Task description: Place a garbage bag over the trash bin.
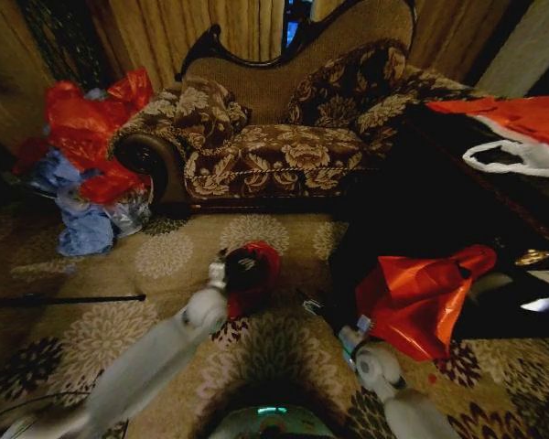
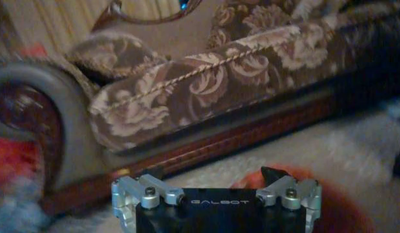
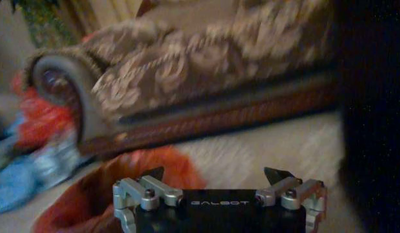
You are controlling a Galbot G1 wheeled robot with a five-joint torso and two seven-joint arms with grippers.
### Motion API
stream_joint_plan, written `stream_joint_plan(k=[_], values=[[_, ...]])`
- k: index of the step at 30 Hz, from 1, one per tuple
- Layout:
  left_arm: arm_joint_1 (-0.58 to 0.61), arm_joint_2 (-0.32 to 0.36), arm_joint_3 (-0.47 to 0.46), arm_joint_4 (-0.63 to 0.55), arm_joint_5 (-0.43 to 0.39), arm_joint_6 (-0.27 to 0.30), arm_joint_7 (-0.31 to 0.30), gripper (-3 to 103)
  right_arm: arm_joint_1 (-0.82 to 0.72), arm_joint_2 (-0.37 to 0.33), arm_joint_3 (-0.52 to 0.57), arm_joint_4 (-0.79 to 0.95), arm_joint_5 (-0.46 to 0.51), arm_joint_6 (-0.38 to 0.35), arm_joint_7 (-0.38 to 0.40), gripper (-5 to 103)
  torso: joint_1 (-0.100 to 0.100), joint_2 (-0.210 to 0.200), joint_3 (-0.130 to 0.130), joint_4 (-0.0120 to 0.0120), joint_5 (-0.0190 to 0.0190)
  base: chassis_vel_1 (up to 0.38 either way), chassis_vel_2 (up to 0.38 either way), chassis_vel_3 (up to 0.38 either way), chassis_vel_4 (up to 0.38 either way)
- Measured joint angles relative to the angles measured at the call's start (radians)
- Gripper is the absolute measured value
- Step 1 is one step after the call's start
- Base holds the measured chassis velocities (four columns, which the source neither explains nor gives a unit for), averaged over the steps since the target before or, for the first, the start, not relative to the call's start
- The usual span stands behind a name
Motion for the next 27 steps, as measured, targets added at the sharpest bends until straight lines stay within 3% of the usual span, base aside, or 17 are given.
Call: stream_joint_plan(k=[1,3,4,7,9,11,18,27], values=[[0.084,-0.001,-0.045,-0.020,0.035,-0.020,0.011,100,-0.016,0.010,0.012,0.026,-0.029,0.012,0.020,100,0.000,0.000,0.000,0.0008,-0.0013,0.000,0.000,0.000,0.000],[0.251,-0.038,-0.153,-0.064,0.065,-0.064,0.021,100,-0.063,0.037,0.048,0.074,-0.115,0.042,0.044,100,0.000,0.000,0.000,0.0004,0.0004,0.000,0.000,0.000,0.000],[0.251,-0.038,-0.153,-0.064,0.065,-0.064,0.021,100,-0.063,0.037,0.048,0.074,-0.115,0.042,0.044,100,0.000,0.000,0.000,0.0004,0.0004,0.000,0.000,0.000,0.000],[0.447,-0.155,-0.251,-0.094,0.152,-0.140,0.064,100,-0.153,0.084,0.106,0.118,-0.204,0.074,0.025,100,0.000,0.000,0.000,0.0002,-0.0002,0.000,0.000,0.000,0.000],[0.491,-0.194,-0.269,-0.103,0.181,-0.162,0.072,100,-0.190,0.104,0.121,0.134,-0.213,0.080,0.014,100,0.000,0.000,0.000,0.0001,0.0006,0.000,0.000,0.000,0.000],[0.582,-0.285,-0.289,-0.129,0.229,-0.199,0.078,100,-0.280,0.151,0.158,0.166,-0.236,0.100,-0.041,100,0.000,0.000,0.000,0.0001,-0.0005,0.000,0.000,0.000,0.000],[0.688,-0.389,-0.294,-0.221,0.299,-0.213,0.083,100,-0.447,0.209,0.254,0.235,-0.208,0.130,-0.157,100,0.000,0.000,0.000,-0.0001,-0.0002,0.000,0.000,0.000,0.000],[0.735,-0.400,-0.296,-0.305,0.338,-0.191,0.087,100,-0.511,0.302,0.343,0.302,-0.178,0.135,-0.224,100,0.000,0.000,0.000,-0.0001,-0.0003,0.000,0.000,0.000,0.000]])
